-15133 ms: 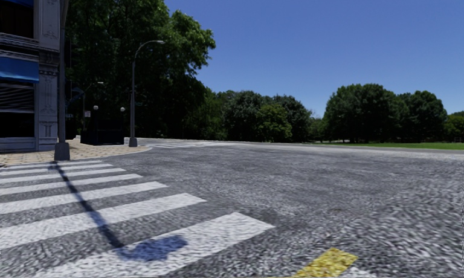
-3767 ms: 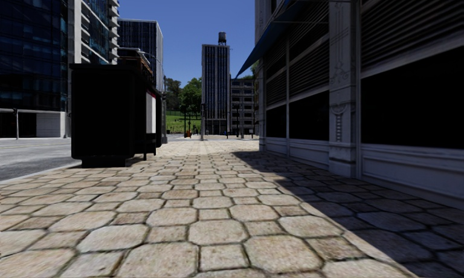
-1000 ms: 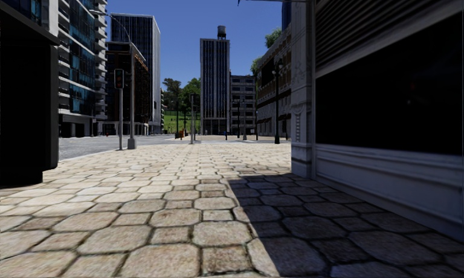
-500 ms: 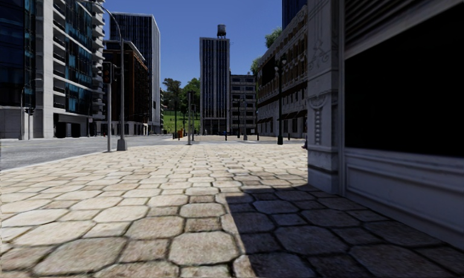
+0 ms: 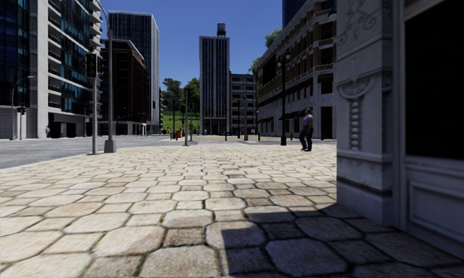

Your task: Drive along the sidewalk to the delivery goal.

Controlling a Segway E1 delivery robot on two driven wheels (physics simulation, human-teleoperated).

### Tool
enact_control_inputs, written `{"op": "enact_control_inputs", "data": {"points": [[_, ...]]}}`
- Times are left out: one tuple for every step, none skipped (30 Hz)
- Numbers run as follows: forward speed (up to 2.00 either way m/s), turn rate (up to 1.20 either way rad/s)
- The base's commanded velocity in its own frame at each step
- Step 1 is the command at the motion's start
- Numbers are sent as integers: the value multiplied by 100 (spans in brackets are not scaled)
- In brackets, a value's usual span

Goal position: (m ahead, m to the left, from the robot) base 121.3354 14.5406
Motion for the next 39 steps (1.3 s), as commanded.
{"op": "enact_control_inputs", "data": {"points": [[200,0],[200,0],[200,0],[200,0],[200,0],[200,0],[200,0],[200,0],[200,0],[200,0],[200,0],[200,0],[200,0],[200,0],[200,0],[200,0],[200,0],[200,0],[200,0],[200,0],[200,0],[200,0],[200,0],[200,0],[200,0],[200,0],[200,0],[200,0],[200,0],[200,0],[200,0],[200,0],[200,0],[200,0],[200,0],[200,0],[199,0],[184,0],[170,0]]}}
